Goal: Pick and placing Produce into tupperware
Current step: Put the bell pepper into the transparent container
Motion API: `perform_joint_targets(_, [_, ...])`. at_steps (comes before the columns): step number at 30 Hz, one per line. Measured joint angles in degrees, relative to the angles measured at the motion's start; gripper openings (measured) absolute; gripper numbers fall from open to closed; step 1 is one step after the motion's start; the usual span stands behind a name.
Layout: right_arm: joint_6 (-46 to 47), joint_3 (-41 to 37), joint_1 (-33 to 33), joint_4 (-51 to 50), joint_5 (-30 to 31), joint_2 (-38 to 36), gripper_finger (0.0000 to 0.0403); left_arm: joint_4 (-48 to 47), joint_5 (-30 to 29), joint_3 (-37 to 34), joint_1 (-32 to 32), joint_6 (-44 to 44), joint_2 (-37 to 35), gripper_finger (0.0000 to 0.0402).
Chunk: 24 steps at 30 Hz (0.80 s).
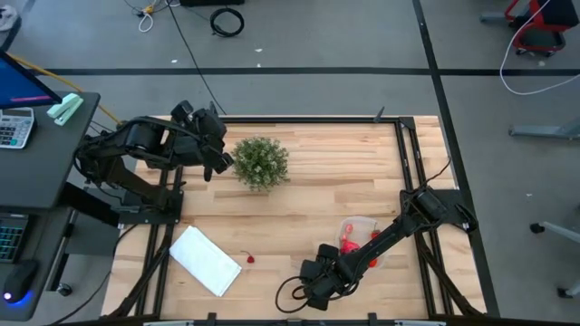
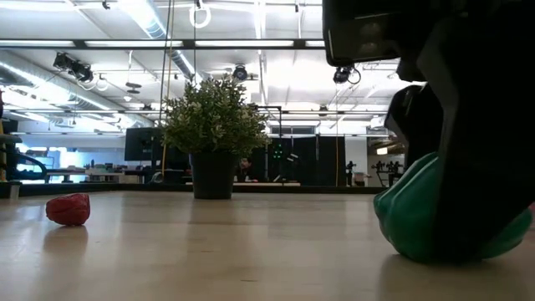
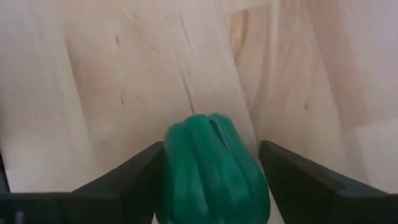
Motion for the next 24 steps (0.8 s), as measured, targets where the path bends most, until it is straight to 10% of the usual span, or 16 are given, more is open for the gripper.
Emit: perform_joint_targets(24, [8.5, -0.1, 0.2, -12.2, 6.2, -12.6, 0.0228, 0.0, 0.0, 0.0, 0.0, -0.1, 0.0, 0.0107])
